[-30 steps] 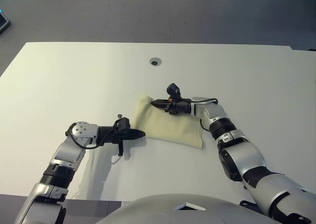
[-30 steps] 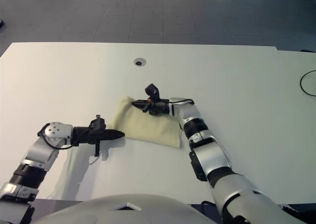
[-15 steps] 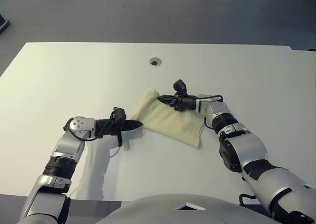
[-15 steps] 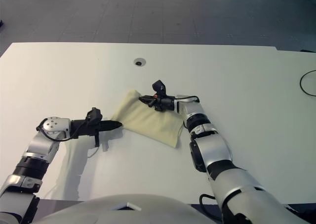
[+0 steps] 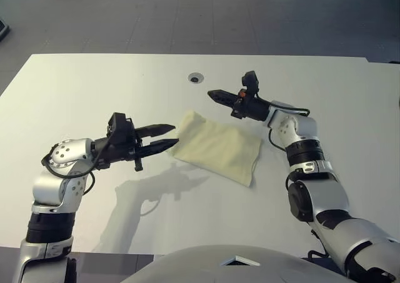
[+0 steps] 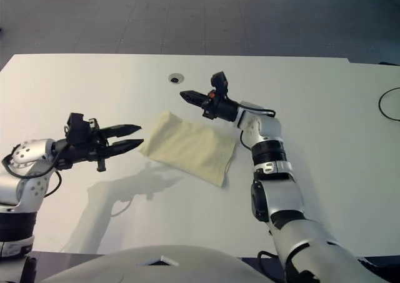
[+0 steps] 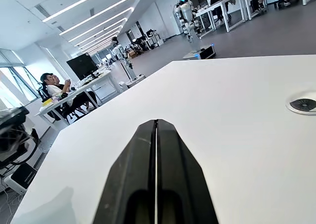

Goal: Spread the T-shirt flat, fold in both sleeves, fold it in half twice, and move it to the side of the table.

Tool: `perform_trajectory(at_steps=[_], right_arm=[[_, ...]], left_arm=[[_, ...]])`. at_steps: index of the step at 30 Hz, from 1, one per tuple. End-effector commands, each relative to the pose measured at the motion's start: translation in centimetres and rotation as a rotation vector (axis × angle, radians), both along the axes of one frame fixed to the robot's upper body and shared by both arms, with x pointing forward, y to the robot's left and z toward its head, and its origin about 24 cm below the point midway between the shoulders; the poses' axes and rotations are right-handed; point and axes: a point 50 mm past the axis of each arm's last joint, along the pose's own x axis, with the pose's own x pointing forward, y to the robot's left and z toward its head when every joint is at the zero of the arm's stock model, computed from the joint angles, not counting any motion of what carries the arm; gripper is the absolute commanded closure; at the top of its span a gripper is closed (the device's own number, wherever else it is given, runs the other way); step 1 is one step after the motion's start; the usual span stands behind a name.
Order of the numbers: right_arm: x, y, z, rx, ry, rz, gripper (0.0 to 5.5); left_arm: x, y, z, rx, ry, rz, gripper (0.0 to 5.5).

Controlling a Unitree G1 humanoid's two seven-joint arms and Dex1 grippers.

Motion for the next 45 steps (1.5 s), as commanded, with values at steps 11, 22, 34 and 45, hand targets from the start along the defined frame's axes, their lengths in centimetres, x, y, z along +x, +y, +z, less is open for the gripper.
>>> perform_trajectory(at_steps=[11,22,34,45], right_arm=[[-0.7,5.4,-4.1,-0.196,0.026,0.084,5.5],[0.1,6.0,-7.6,-0.307,0.128,-0.084,5.5],[0.6,0.2,-10.6,-0.42,0.37,-0.518,5.5],[0.1,-10.7,-10.6,-0.535,0.413,-0.87,5.5]], left_arm=[[-3.3,-1.0,-1.4,0.115,-0.048,0.187,1.49],[-3.7,-1.2,-2.0,0.114,-0.023,0.171,0.12],[-3.8,-1.3,-2.5,0.122,-0.021,0.167,0.12],[-3.8,-1.4,-2.4,0.118,-0.041,0.181,0.12]])
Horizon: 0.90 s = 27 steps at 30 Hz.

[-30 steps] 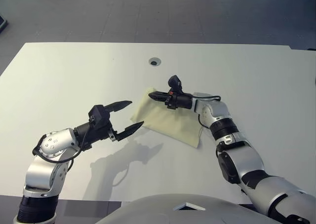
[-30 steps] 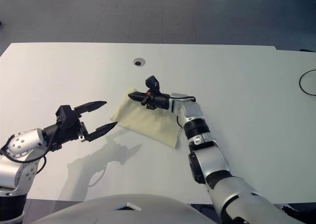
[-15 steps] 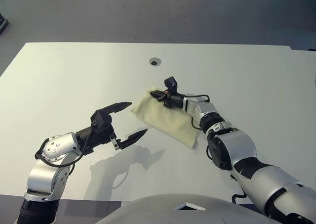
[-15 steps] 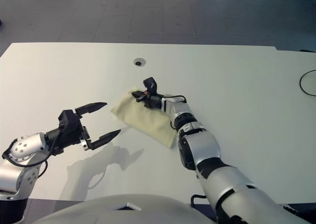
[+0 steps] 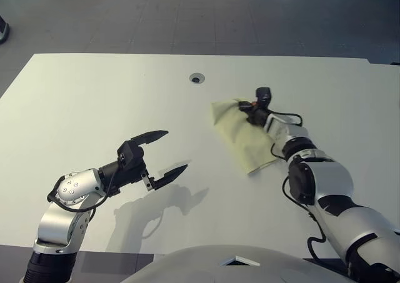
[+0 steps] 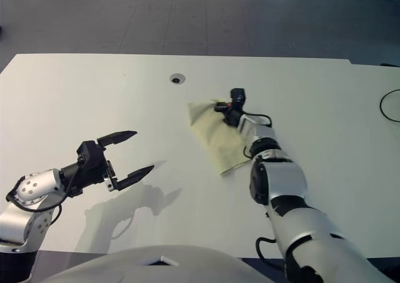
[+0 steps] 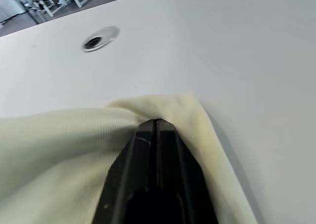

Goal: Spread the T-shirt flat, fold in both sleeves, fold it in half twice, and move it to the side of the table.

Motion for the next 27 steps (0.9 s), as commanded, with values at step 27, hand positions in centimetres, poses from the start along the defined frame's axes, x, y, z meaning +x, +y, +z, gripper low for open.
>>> perform_trajectory(at_steps=[27], right_arm=[[0.1,-8.1,3.9,-0.138,-0.164,-0.147,5.5]], left_arm=[[0.0,-0.2,0.0,-0.01,-0.022,0.02,0.12]])
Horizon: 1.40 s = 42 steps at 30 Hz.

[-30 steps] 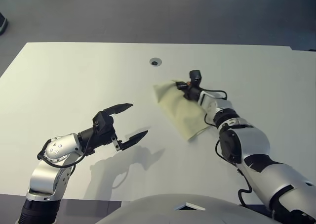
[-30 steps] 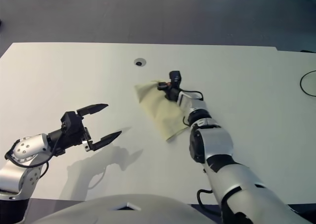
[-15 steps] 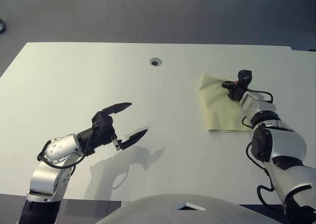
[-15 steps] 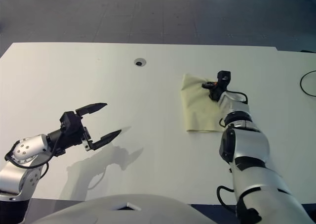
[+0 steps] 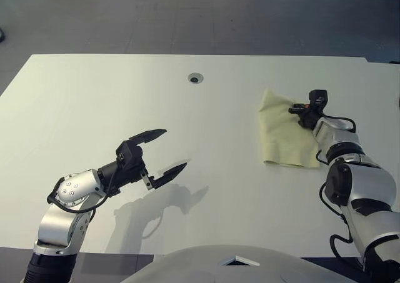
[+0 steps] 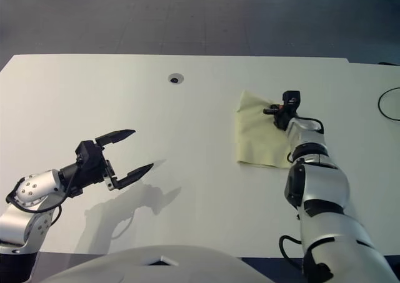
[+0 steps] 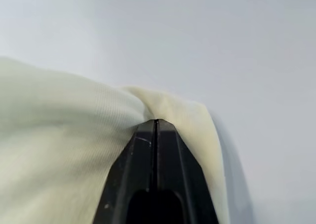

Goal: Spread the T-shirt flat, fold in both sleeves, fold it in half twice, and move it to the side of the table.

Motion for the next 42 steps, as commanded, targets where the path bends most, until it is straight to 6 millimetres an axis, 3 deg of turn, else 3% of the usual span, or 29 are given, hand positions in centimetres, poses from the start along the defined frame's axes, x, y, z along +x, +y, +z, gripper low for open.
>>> perform_trajectory(at_steps=[1,4,9,14,20,24,26,30,35,38,42], right_arm=[[2.0,1.5,3.3,0.072,-0.163,0.07,5.5],[2.9,2.0,5.9,0.14,-0.293,0.106,5.5],[3.4,2.1,8.1,0.143,-0.398,0.132,4.73],[0.9,1.6,9.1,0.01,-0.551,0.082,3.85],[-8.5,5.1,5.8,-0.081,-0.56,0.03,2.91],[-13.9,8.9,3.6,-0.113,-0.627,0.041,2.27],[-14.9,9.9,2.9,-0.138,-0.599,0.051,1.96],[-15.9,11.4,1.8,-0.219,-0.53,0.102,1.27],[-17.7,13.8,0.5,-0.163,-0.445,0.136,0.55],[-17.7,14.3,1.0,-0.148,-0.469,0.14,0.1],[-17.8,14.3,1.3,-0.122,-0.476,0.12,0.1]], left_arm=[[0.0,-0.4,0.0,-0.01,-0.01,-0.004,0.12],[0.2,-1.0,-0.2,-0.038,-0.018,0.015,0.12],[0.1,-1.4,-0.5,-0.095,-0.033,0.089,0.1],[1.6,-0.4,-0.1,-0.143,-0.114,0.36,0.1],[2.6,-1.3,-0.5,-0.173,-0.166,0.595,0.1],[2.6,-1.9,-1.1,-0.149,-0.224,0.661,0.1],[2.3,-2.0,-1.7,-0.127,-0.224,0.691,0.1],[1.6,-2.8,-1.9,-0.074,-0.24,0.702,0.83],[0.7,-3.7,-1.7,-0.069,-0.309,0.738,1.6],[0.5,-4.3,-1.4,-0.08,-0.349,0.702,1.16],[-0.1,-4.6,-1.6,-0.07,-0.353,0.675,0.56]])
